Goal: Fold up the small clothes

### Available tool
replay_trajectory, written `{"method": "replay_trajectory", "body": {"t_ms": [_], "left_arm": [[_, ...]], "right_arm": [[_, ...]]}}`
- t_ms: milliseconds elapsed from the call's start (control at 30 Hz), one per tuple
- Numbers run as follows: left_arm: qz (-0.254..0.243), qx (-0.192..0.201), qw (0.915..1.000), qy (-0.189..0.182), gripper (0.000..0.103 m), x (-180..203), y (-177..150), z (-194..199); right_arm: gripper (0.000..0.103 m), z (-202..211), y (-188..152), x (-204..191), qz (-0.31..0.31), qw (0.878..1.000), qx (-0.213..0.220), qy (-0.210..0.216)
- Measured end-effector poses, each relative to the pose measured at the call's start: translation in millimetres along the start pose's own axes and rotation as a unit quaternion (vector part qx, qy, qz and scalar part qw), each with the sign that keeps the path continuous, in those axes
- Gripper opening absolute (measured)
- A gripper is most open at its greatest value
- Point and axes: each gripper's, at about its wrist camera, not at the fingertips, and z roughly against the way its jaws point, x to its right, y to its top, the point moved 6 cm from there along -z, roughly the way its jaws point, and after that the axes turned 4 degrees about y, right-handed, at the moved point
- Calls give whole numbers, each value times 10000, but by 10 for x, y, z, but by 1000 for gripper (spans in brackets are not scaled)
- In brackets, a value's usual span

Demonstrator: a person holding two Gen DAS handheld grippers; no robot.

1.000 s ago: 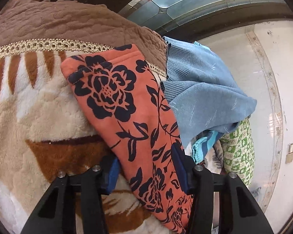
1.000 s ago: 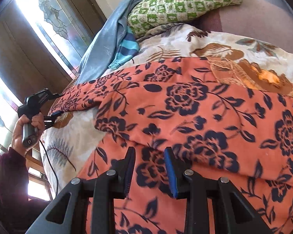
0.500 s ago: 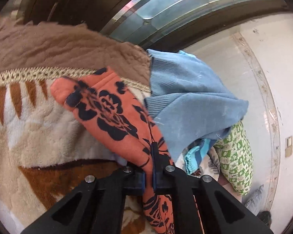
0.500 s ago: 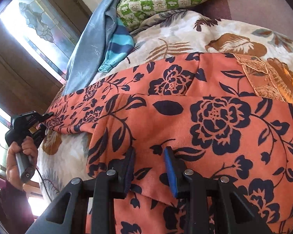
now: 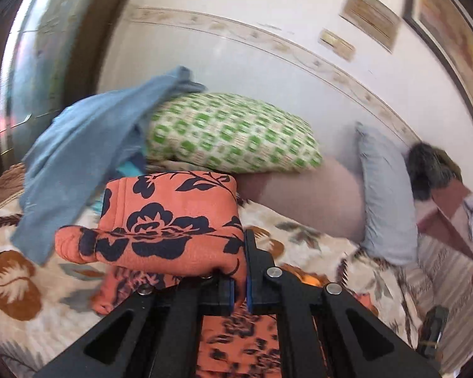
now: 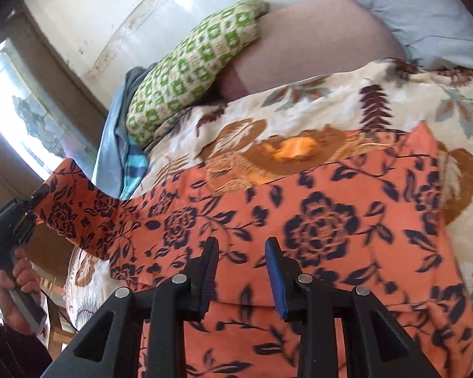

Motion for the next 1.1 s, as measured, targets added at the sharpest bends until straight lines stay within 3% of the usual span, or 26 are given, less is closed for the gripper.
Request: {"method": "replay_trajectory", "body": {"t_ms": [100,167,200,233,267,300,400,500,567,633,733,800,867,933,1033,1100], "left_arm": [[-786,-653,9929,-606,5,976,-492,-317],[-1511,-1368,9736,-1032,7,1554,-950,-522],[-1848,-1643,9630,-1072,11,1743,-1152,-586],[-2136,-1816,9548,-987,16,1848,-1301,-642],[-2327,-1849,9509,-864,31,1882,-1375,-675],[-2386,-1762,9518,-785,48,1863,-1371,-674],[-1952,-1191,9690,-932,70,1628,-1023,-517],[-1375,-696,9841,-880,81,1259,-574,-423],[-1069,-506,9921,-422,83,909,-360,-448],[-772,-556,9951,267,84,475,-278,-587],[-182,-981,9881,1174,84,-223,-421,-852],[208,-1455,9764,1579,83,-560,-580,-1018],[508,-1614,9722,1616,83,-721,-655,-1074],[314,-1725,9695,1714,83,-722,-715,-1119],[-324,-1882,9621,1947,83,-612,-817,-1183],[-399,-1977,9608,1901,83,-566,-869,-1207]], "right_arm": [[34,233,223,493,-817,9961,331,79],[34,361,359,716,-1122,9924,507,10],[36,435,423,811,-1232,9907,582,-54],[39,495,485,881,-1344,9889,641,-17],[59,548,540,931,-1465,9867,697,58],[76,617,582,981,-1589,9841,788,100],[79,677,619,1020,-1618,9839,731,223],[79,558,541,930,-1508,9871,400,349],[79,395,433,812,-1421,9883,51,545],[79,155,285,653,-1286,9883,-503,647],[79,-42,78,372,-845,9923,-781,453],[79,-29,28,-9,267,9973,-633,256],[79,18,-97,-428,1380,9884,-566,276],[79,-10,-266,-707,2200,9742,-510,53],[79,-318,-458,-800,2951,9500,-560,-847],[77,-524,-524,-745,2908,9497,-693,-931]]}}
